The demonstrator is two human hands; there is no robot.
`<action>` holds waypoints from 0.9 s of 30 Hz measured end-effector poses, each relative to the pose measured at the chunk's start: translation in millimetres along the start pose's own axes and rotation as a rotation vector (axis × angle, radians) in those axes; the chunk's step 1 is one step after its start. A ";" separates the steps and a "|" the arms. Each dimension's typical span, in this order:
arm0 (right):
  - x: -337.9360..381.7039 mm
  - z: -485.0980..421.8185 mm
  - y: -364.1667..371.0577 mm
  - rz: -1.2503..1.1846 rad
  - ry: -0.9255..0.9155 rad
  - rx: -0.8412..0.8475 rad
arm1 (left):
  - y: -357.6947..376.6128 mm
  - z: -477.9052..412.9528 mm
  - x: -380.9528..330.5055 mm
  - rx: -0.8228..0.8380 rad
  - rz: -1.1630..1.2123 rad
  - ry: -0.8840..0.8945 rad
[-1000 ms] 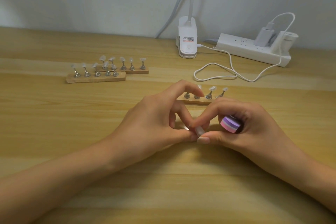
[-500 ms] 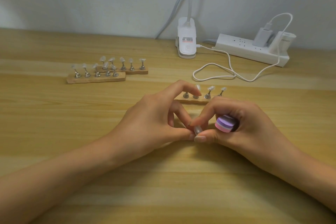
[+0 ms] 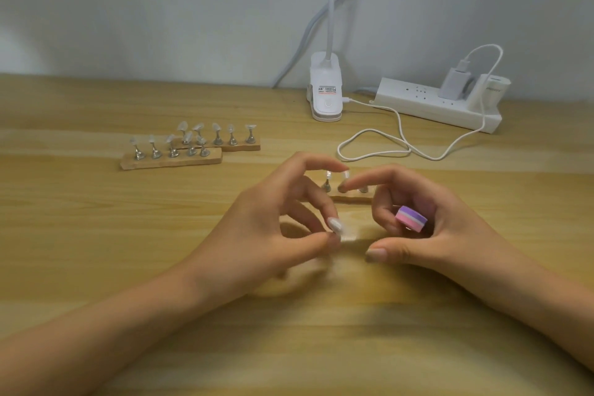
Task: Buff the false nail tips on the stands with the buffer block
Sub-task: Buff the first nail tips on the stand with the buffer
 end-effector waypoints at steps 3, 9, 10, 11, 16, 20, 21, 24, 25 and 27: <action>5.2 1.2 -0.9 0.015 -0.038 -0.034 | 0.9 2.1 -0.1 -0.013 0.257 -0.034; 6.9 3.2 10.0 0.073 -0.061 -0.101 | 8.1 3.1 -0.9 -0.015 0.396 -0.049; 6.6 3.2 11.1 0.077 -0.054 -0.111 | 8.7 3.1 -0.4 -0.020 0.409 -0.053; 6.3 2.7 11.9 0.076 -0.046 -0.119 | 9.5 3.0 0.4 -0.022 0.437 -0.061; 5.2 1.9 15.1 -0.058 0.001 -0.121 | 12.7 4.6 2.5 -0.015 0.537 -0.126; 7.1 2.8 15.1 -0.087 -0.016 -0.141 | 8.9 6.4 0.1 -0.060 0.506 -0.127; 7.2 3.0 15.4 -0.086 -0.019 -0.143 | 7.6 6.6 -0.7 -0.073 0.495 -0.124; 4.8 4.3 17.8 -0.130 -0.003 -0.136 | 5.6 6.5 -5.1 -0.095 0.449 -0.081; 3.3 4.7 18.9 -0.161 0.010 -0.131 | 5.7 6.7 -6.8 -0.096 0.436 -0.061; -0.7 5.0 20.3 -0.246 0.048 -0.126 | 6.6 7.4 -9.1 -0.080 0.425 -0.031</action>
Point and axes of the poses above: each hand's wrist, its own z-axis away from the middle knuckle, its own y-axis out of the palm, x = y × z, the point moved 6 cm from there along -z, towards the middle knuckle, and after that the axes turned 4 degrees about -z, right-handed, at the moved point
